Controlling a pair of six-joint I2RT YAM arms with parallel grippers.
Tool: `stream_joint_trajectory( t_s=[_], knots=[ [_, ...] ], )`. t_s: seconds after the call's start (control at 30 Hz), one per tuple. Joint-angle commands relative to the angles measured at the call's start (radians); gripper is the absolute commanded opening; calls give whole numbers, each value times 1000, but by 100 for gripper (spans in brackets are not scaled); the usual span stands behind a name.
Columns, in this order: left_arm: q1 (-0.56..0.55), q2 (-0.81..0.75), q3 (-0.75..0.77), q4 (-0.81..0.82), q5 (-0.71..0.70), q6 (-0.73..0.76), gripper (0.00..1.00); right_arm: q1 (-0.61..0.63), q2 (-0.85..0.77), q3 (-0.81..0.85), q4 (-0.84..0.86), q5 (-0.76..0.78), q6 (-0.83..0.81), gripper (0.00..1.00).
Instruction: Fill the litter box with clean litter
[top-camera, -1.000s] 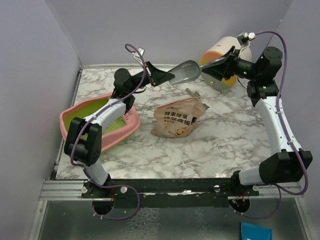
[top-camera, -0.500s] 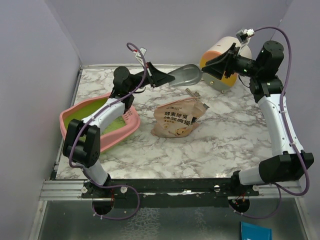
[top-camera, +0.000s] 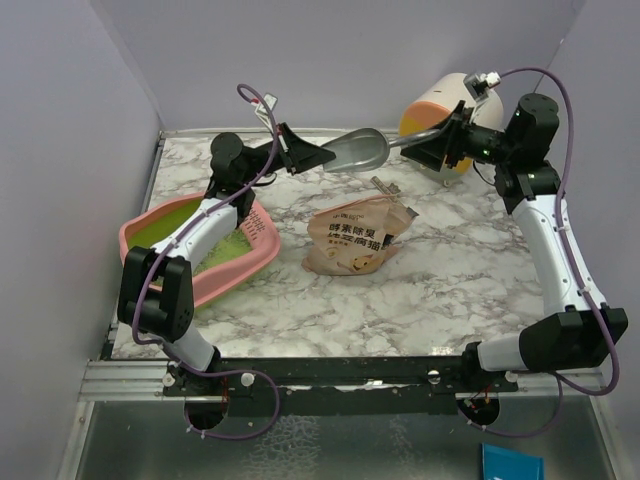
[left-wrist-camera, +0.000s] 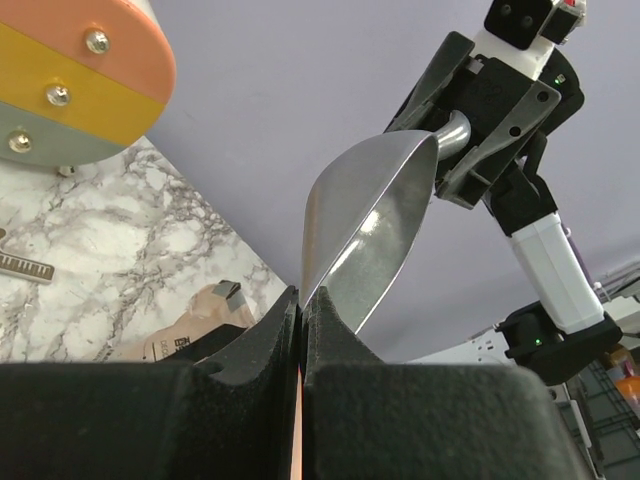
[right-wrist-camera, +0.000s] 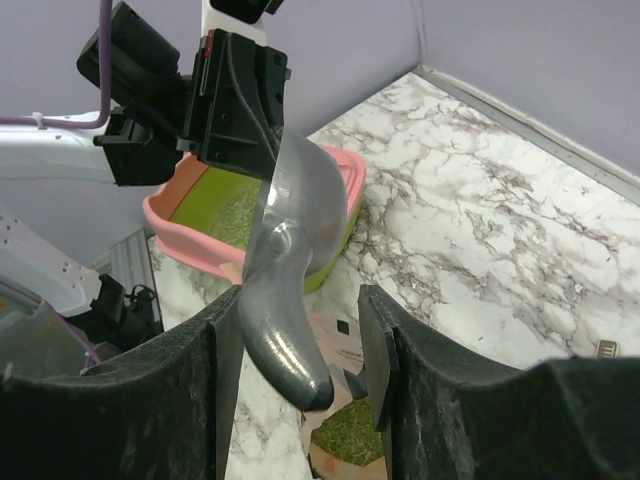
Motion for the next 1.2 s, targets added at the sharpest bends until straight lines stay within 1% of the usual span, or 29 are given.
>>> stream_joint_trajectory(
  t_s=[0.0,0.13,0.37,0.67,0.83,0.93,1.17],
  knots=[
    [-3,-20,23,54,34,-28,0,5,-16,-25,59,-53,19,48],
    [-3,-14,20,54,39,-29,0,5,-13,-24,91,-71,38,48],
    [-7,-13,10,52,37,-28,0,5,-3,-13,98,-88,50,48],
    [-36,35,41,43,25,-24,0,6,-15,-41,126,-95,66,47],
    [-45,53,63,44,19,-24,0,6,-12,-36,112,-101,58,46],
    [-45,55,67,41,16,-24,0,6,-11,-37,107,-105,56,42],
    [-47,58,74,39,14,-24,0,6,-3,-39,90,-100,45,42]
  ],
)
